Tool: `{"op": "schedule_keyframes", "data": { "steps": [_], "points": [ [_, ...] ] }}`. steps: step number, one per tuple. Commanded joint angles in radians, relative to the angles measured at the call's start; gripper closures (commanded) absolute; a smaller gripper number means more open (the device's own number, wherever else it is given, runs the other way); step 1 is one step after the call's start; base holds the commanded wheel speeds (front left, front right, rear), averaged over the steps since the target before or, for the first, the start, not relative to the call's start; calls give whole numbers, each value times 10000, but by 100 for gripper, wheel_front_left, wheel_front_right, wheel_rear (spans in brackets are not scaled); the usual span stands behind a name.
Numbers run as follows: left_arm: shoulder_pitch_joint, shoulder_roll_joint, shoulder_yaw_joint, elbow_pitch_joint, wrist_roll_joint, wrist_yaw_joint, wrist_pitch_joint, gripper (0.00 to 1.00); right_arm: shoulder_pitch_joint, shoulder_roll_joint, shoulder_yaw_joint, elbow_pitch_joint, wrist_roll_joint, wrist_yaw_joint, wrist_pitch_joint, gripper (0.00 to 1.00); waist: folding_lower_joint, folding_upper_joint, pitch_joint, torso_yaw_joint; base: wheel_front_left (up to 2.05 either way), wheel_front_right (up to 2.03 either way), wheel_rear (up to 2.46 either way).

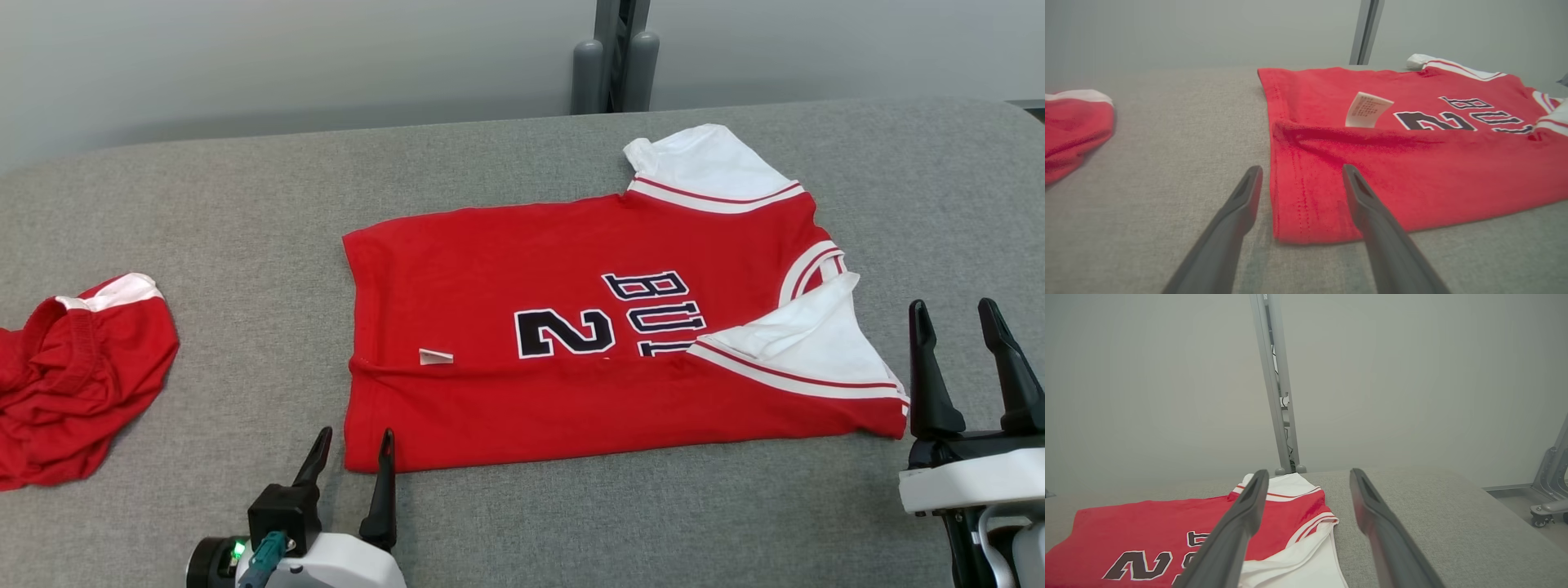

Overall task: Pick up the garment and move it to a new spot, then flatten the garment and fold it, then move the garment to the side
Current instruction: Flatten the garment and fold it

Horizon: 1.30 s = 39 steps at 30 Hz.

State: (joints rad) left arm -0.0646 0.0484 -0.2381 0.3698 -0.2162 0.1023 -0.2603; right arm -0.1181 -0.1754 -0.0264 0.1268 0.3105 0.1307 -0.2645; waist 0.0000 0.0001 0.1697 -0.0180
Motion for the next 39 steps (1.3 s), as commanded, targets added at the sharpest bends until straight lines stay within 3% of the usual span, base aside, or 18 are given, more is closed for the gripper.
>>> {"op": "schedule_keyframes", "data": {
  "steps": [1, 9, 18, 19, 20, 21, 22, 28, 39],
  "points": [
    [-183, 43, -4, 347, -277, 43, -38, 0, -37, -2, -53, 33, 69, 1, -6, 0, 0, -1, -8, -19, 0, 0, 0],
    [-768, 39, -406, 1877, -927, 308, -38, 0, -8, 29, -56, 157, 169, 1, -6, 0, 0, -1, -15, -79, 0, 0, 0],
    [-1206, 43, -730, 2537, -1428, 208, -29, 0, -29, 16, -10, 371, 228, 1, -7, 0, 0, -1, 33, -106, 0, 0, 0],
    [-1249, 42, -793, 2589, -1468, 173, -28, 16, -39, 10, -21, 387, 243, 1, -7, 0, 0, -1, 37, -107, 0, 0, 0],
    [-1292, 40, -833, 2629, -1523, 136, -26, 68, -53, 5, -26, 408, 242, 1, -8, 0, 0, -1, 39, -107, 0, 0, 0],
    [-1292, 40, -833, 2629, -1523, 136, -26, 68, -53, 5, -26, 408, 242, 1, -8, 0, 0, -1, 39, -107, 0, 0, 0],
    [-1308, 40, -905, 2687, -1634, 110, -26, 100, -67, 11, -45, 479, 245, 1, -8, 0, 0, -1, 37, -109, 0, 0, 0],
    [-1309, 46, -952, 2638, -1666, 87, -29, 100, -27, 64, -162, 911, 374, 1, -7, 0, 0, -1, -8, -95, 0, 0, 0],
    [-1088, 48, -898, 2187, -1351, -50, -31, 100, -552, 35, -229, 3584, 1739, 1, -1, 0, 0, -1, -52, 120, 0, 0, 0]
  ]
}}
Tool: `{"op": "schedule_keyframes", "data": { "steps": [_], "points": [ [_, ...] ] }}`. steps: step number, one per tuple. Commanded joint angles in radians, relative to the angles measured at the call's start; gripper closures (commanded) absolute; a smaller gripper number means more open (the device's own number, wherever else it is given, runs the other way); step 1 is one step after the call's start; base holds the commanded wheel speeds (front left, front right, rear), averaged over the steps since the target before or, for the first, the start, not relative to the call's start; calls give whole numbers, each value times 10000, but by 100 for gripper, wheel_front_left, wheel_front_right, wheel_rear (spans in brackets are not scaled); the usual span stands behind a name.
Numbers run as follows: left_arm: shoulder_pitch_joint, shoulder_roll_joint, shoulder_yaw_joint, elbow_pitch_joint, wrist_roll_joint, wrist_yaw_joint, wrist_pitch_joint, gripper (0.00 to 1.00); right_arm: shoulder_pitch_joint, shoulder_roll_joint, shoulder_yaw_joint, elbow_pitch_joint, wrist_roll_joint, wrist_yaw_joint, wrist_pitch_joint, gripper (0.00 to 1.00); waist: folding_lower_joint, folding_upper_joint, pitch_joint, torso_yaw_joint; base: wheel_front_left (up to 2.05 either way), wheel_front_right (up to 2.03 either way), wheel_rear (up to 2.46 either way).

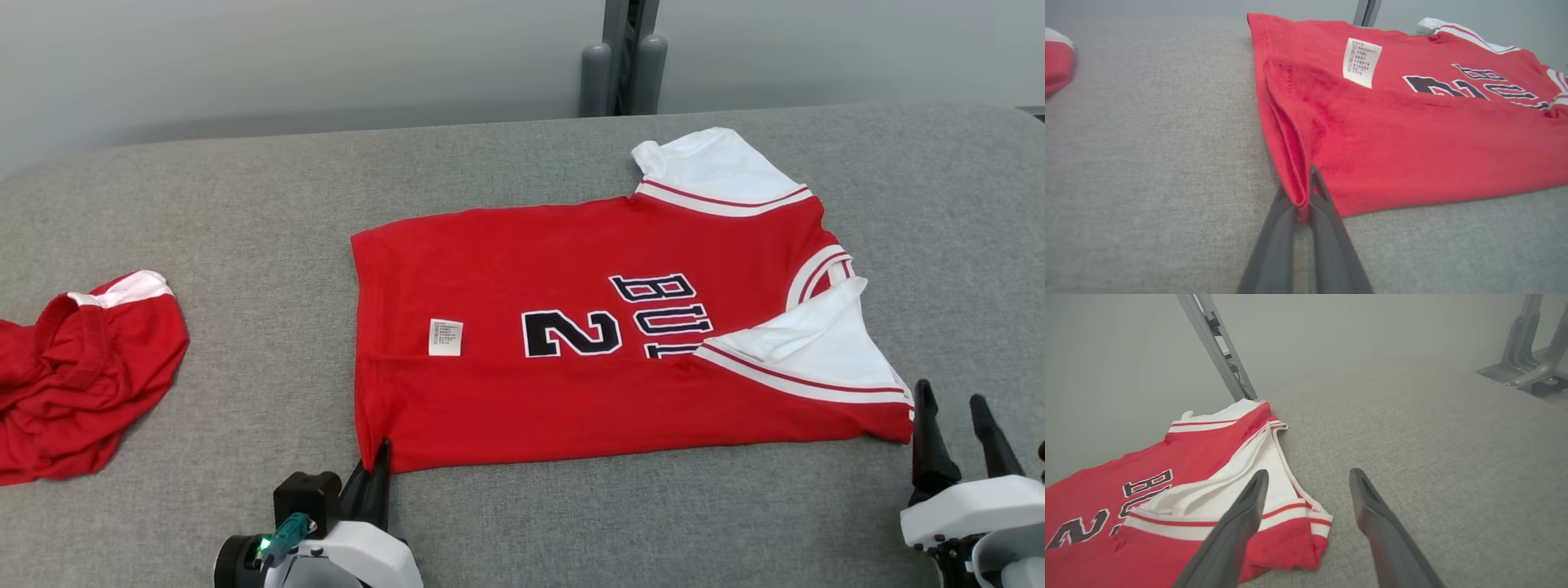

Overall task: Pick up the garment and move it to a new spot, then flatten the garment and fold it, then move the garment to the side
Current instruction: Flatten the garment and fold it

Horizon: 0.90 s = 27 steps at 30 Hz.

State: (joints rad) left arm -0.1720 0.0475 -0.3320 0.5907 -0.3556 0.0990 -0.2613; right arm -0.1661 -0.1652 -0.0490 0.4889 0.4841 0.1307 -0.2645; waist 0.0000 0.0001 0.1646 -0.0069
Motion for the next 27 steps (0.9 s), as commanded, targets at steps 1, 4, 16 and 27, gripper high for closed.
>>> {"op": "schedule_keyframes", "data": {
  "steps": [1, 4, 16, 27],
  "points": [
    [6, 57, 26, -43, 49, -25, -21, 100, -182, -102, 85, 229, 209, 1, 31, 0, 0, -1, 0, 36, 0, 0, 0],
    [50, 57, -22, -114, 77, -46, -22, 100, -472, -167, 233, 1015, 897, 1, 172, 0, 0, -1, 17, 100, 0, 0, 0],
    [-5, 56, -122, -110, 375, -81, -22, 100, -1321, -510, 1560, 2813, 2936, 2, 415, 0, 0, -1, 51, 257, 0, 0, 0],
    [122, 54, -110, -90, 371, -145, -22, 100, -1472, -897, 2943, 2953, 4070, -2, 372, 100, 0, -1, -11, 187, 0, 0, 0]
  ]
}}
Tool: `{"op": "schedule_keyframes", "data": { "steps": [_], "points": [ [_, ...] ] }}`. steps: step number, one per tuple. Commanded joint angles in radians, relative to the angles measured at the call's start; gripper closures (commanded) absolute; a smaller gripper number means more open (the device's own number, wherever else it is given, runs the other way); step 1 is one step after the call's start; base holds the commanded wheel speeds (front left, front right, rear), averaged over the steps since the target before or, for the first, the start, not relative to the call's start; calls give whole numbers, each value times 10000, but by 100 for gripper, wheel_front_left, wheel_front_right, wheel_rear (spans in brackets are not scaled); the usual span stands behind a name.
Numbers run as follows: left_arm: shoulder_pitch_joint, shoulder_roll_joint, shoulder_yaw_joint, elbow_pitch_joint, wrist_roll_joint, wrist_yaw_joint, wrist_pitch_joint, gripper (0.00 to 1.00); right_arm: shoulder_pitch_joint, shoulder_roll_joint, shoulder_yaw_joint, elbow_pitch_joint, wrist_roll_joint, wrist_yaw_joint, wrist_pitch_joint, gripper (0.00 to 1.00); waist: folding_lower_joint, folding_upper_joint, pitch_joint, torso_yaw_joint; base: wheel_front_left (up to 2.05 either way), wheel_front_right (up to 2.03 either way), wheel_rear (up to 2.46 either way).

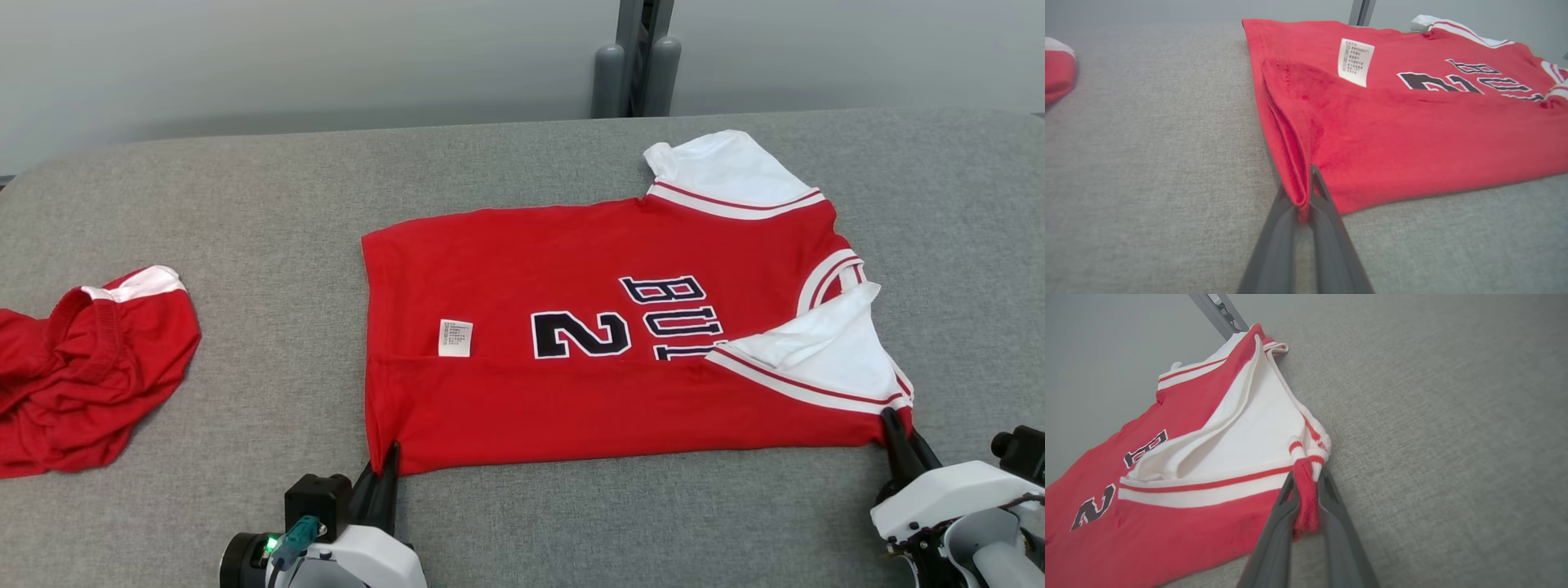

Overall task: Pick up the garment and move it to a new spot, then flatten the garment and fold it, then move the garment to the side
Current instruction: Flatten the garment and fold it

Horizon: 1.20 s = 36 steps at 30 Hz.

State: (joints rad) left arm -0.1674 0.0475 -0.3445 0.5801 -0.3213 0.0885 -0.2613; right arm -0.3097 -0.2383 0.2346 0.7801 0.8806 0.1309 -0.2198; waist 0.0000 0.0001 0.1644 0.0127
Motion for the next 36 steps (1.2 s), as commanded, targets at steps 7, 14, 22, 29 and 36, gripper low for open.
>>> {"op": "schedule_keyframes", "data": {
  "steps": [7, 14, 22, 29, 36],
  "points": [
    [77, 56, -69, 135, -57, -95, -22, 100, -32, -450, 490, 88, 452, -4, -241, 100, 0, -1, -145, -25, 0, 0, 0],
    [355, 260, -235, 591, 30, -223, 3, 100, 530, -718, 702, 277, 909, -4, -83, 100, 0, -1, -802, -54, 0, 0, 0],
    [1132, 690, -367, 116, -64, -286, 312, 100, 1328, -973, 668, -210, 1096, -4, 909, 100, 0, -1, -1265, -191, 0, 0, 0],
    [2154, 1118, -434, -1120, -65, -45, 776, 100, 2191, -1011, 353, -1101, 835, -4, 1982, 100, 0, -1, -1524, -297, 0, 0, 0],
    [3526, 1496, -475, -2673, -165, 312, 1272, 100, 3331, -645, -561, -2284, 247, -4, 2720, 100, 0, -1, -1504, -428, 0, 0, 0]
  ]
}}
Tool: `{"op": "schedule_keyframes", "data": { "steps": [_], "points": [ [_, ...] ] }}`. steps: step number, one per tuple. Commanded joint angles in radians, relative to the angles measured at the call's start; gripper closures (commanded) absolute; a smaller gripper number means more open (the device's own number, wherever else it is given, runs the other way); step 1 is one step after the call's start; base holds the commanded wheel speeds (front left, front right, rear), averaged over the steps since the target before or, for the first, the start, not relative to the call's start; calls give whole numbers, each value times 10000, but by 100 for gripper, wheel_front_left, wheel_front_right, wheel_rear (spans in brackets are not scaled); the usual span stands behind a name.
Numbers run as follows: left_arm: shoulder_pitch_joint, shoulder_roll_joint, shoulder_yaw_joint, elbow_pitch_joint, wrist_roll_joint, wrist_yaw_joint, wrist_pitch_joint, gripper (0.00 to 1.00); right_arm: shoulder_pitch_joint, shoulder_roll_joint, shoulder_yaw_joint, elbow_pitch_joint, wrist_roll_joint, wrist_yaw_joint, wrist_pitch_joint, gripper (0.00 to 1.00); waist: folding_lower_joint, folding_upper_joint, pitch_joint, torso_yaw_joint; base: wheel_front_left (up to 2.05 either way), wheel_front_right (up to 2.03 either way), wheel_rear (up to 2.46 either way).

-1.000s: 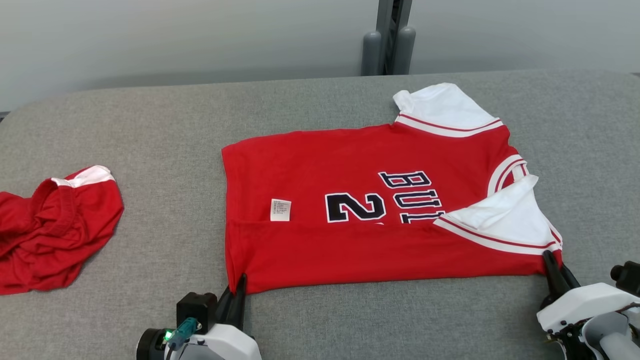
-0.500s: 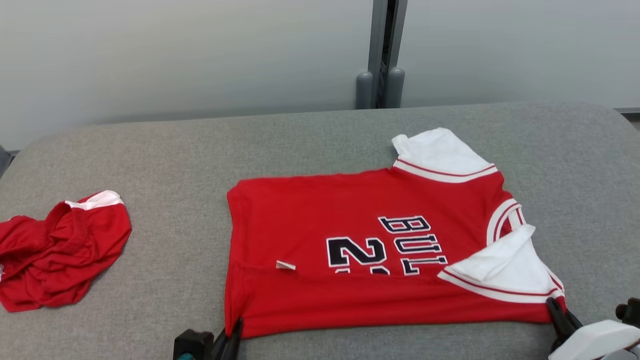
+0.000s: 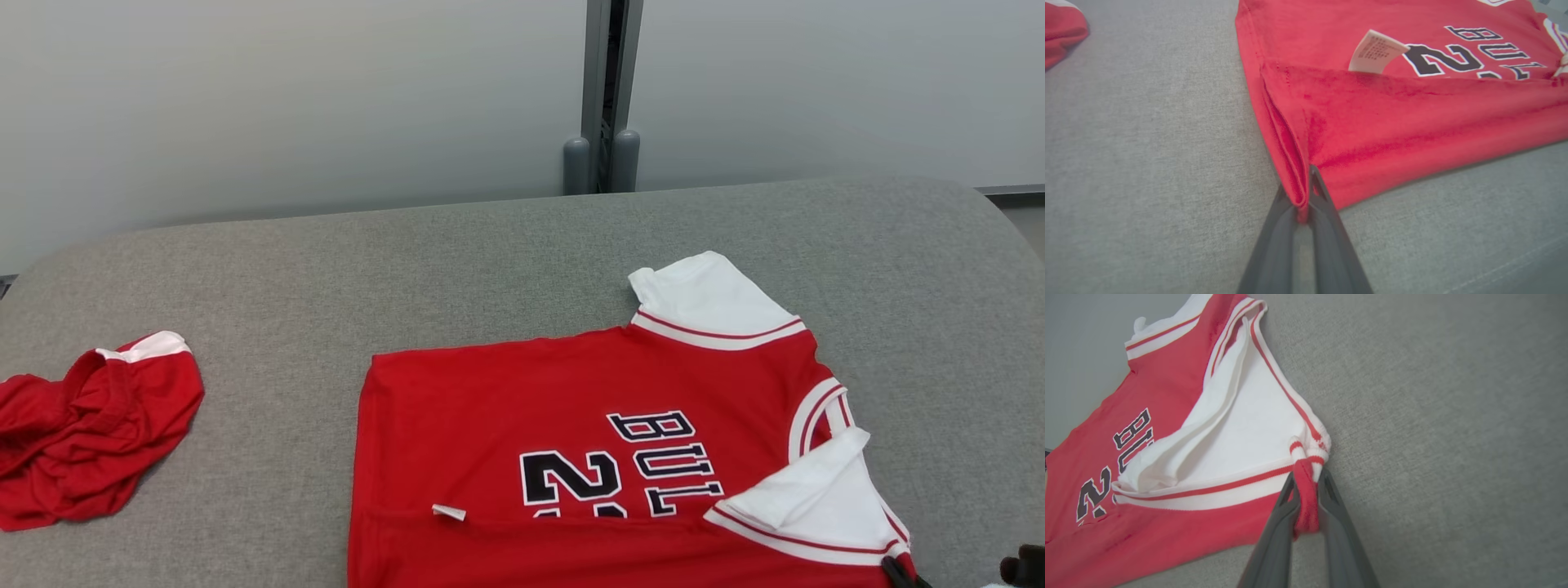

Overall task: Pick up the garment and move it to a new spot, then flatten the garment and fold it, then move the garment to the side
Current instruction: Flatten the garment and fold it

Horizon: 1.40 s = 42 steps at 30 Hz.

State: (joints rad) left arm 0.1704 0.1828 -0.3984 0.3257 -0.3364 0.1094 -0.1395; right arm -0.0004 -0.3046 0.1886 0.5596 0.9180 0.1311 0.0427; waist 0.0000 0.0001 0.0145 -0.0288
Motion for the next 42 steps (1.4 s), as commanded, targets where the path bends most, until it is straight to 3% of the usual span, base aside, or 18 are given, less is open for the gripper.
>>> {"op": "schedule_keyframes", "data": {
  "steps": [1, 7, 9, 10, 11, 12, 19, 24, 29, 34, 42],
  "points": [
    [348, 199, 80, -321, -50, 158, 119, 100, 448, 66, -224, -258, -256, -5, 238, 100, 0, -1, -13, -23, 0, 0, 0],
    [1131, 380, 68, -1293, -103, 486, 452, 100, 1729, 647, -1689, -1688, -1008, -6, 1264, 100, 0, -1, -84, -110, 0, 0, 0],
    [1170, 372, 63, -1379, -95, 542, 454, 95, 1841, 785, -1970, -1855, -1100, -6, 1438, 100, 0, -1, -100, -129, 0, 0, 0],
    [1191, 356, 79, -1453, -83, 604, 449, 53, 1888, 896, -2268, -2026, -1273, -6, 1532, 95, 0, -1, -111, -154, 0, 0, 0],
    [1197, 345, 76, -1495, -63, 652, 462, 8, 1894, 1045, -2496, -2218, -1440, -6, 1687, 46, 0, -1, -117, -169, 0, 0, 0],
    [1197, 320, 81, -1559, -88, 693, 493, 0, 1892, 1240, -2702, -2397, -1563, -6, 1860, 0, 0, -1, -125, -185, 0, 0, 0],
    [857, 522, 218, -2017, 21, 874, 580, 0, 1474, 1885, -3545, -3899, -2746, -3, 2399, 0, 0, -1, -168, -236, 0, 0, 0],
    [224, 711, 456, -2441, 246, 1061, 354, 0, 953, 1572, -3350, -4849, -3530, -1, 2024, 0, 0, -1, -148, -167, 0, 0, 0],
    [-717, 543, 816, -2416, 220, 1241, -159, 0, 217, 1225, -2859, -5132, -3871, -3, 974, 0, 0, -1, -70, -184, 0, 0, 0],
    [-1627, 240, 1314, -2084, -88, 1339, -721, 0, -507, 844, -2038, -5149, -4418, -3, -744, 0, 0, -1, 216, -343, 0, 0, 0],
    [-2571, 106, 1859, -1068, -333, 1180, -1126, 0, -1400, 849, -1173, -3908, -4750, -3, -2355, 0, 0, -1, 744, -704, 0, 0, 0]
  ]
}}
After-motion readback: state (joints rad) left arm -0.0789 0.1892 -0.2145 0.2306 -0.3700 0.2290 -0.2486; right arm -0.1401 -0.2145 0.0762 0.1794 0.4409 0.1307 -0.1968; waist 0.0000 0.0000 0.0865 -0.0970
